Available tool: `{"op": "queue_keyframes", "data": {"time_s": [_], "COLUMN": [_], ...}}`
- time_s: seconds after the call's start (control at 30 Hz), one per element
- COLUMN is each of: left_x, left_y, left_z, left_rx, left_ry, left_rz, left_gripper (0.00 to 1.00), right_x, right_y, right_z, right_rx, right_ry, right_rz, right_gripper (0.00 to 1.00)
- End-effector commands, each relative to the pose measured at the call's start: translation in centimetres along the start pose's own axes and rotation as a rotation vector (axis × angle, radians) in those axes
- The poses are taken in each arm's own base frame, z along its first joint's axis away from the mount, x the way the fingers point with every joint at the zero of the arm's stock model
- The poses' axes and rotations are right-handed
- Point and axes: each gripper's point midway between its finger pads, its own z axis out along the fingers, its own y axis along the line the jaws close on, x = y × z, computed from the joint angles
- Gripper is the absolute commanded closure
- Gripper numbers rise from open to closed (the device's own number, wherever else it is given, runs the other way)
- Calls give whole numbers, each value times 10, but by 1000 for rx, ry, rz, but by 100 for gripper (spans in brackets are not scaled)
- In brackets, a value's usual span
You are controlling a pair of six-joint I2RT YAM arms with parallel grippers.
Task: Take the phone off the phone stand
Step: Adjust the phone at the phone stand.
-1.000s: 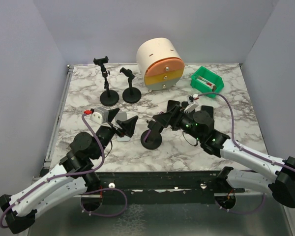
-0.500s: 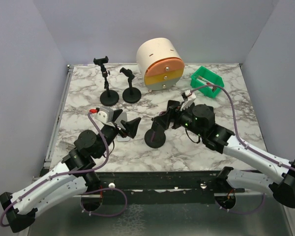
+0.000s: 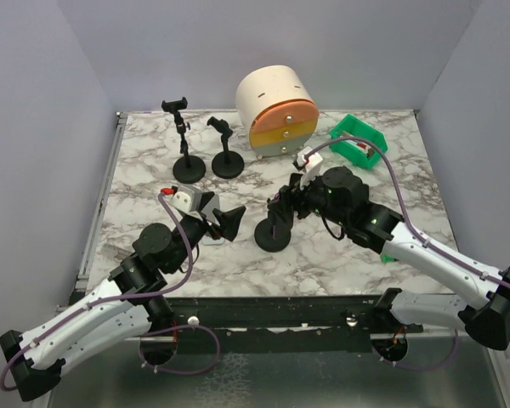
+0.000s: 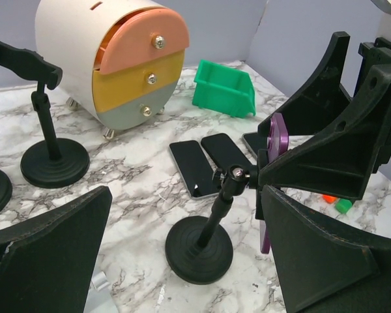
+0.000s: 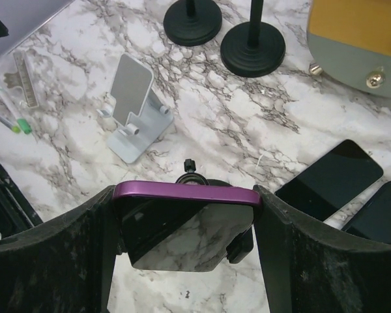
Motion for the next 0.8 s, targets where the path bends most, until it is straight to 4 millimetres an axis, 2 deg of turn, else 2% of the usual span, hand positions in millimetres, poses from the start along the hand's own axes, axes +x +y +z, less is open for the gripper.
{"op": "queue_keyframes", "data": {"time_s": [0.0, 0.1, 0.43, 0.57, 0.67, 0.77], "left_x": [-2, 0, 8, 6, 5, 4], "left_y": [-7, -9, -18, -18, -17, -17], "left_z": [-1, 0, 4, 3, 2, 2], "left_rx": [30, 39, 84, 81, 78, 77], "left_ry": [5, 13, 49, 43, 37, 33], "left_rz": [-13, -15, -13, -16, -17, -18], "left_gripper": [3, 3, 3, 3, 3, 3], "right_x": [-12, -10, -17, -18, -21, -25], "right_y": [-10, -12, -4, -4, -1, 3], "right_z": [-3, -2, -2, 1, 2, 2], "right_rx": [44, 48, 24, 32, 29, 18], "right_ry": [-40, -66, -90, -64, -60, -69], "right_rz": [-136, -189, -288, -295, -253, -205], "right_gripper": [63, 64, 65, 58, 45, 36]}}
